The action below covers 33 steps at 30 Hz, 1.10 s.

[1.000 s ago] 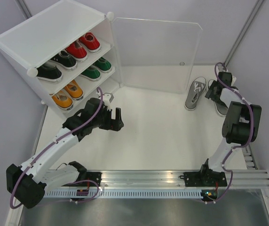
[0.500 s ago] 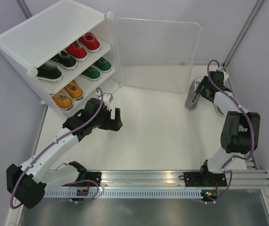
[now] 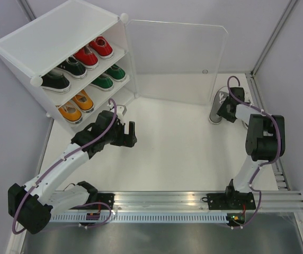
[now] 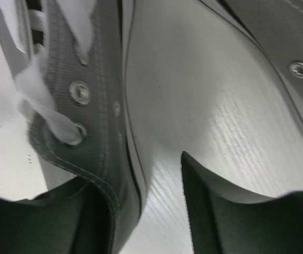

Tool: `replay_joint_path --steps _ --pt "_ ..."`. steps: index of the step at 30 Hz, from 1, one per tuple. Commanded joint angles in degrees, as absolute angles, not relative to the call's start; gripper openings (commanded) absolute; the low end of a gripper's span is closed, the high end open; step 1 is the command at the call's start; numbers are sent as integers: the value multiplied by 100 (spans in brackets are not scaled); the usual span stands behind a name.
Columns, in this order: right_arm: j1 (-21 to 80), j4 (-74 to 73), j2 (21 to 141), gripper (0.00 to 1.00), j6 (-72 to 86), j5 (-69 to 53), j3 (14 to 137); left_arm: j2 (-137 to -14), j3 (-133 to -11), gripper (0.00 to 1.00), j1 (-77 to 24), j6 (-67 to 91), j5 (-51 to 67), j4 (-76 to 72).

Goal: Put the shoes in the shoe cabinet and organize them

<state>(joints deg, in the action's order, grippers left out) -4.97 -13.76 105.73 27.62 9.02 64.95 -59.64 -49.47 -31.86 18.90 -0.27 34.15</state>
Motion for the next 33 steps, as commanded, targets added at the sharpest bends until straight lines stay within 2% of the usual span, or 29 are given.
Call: replay_joint_path --steps 1,2,3,4,7,9,15,20,22,27,33 --pt "-483 -1169 10775 54 2664 844 6583 -6003 -4931 100 -3147 1705 -184 3340" --pt "-492 -1291 10758 50 2628 844 6609 -6003 -4922 100 -3146 1714 -193 3331" --pt "-483 -1309 10714 33 2567 835 6557 -6029 -4922 100 -3146 1714 -211 3340" --pt "-466 -1292 10609 22 2532 844 6478 -6029 -4913 100 -3146 1723 -220 3340" --pt "-317 -1371 10144 1 2487 835 6119 -6047 -4922 100 -3138 1758 -237 3331" --pt "-150 -1590 9757 1 2496 887 5820 -6082 -4931 100 -3138 1775 -246 3340" --pt "1167 -2196 8386 1 3066 1142 4906 -6152 -4948 100 -3138 1995 -176 3331" --pt "2959 -2225 7778 1 3786 1345 4711 -6196 -4992 100 -3146 2425 -97 3357" --pt "3608 -1918 8049 1 3841 1310 4947 -6179 -5018 100 -3138 2670 -70 3366" --pt "4515 -1312 9262 1 3438 1248 6254 -6222 -5054 99 -3146 3250 -202 3585" --pt "5044 -950 10748 3 3208 1098 7751 -6126 -5054 98 -3146 3962 -553 3946"
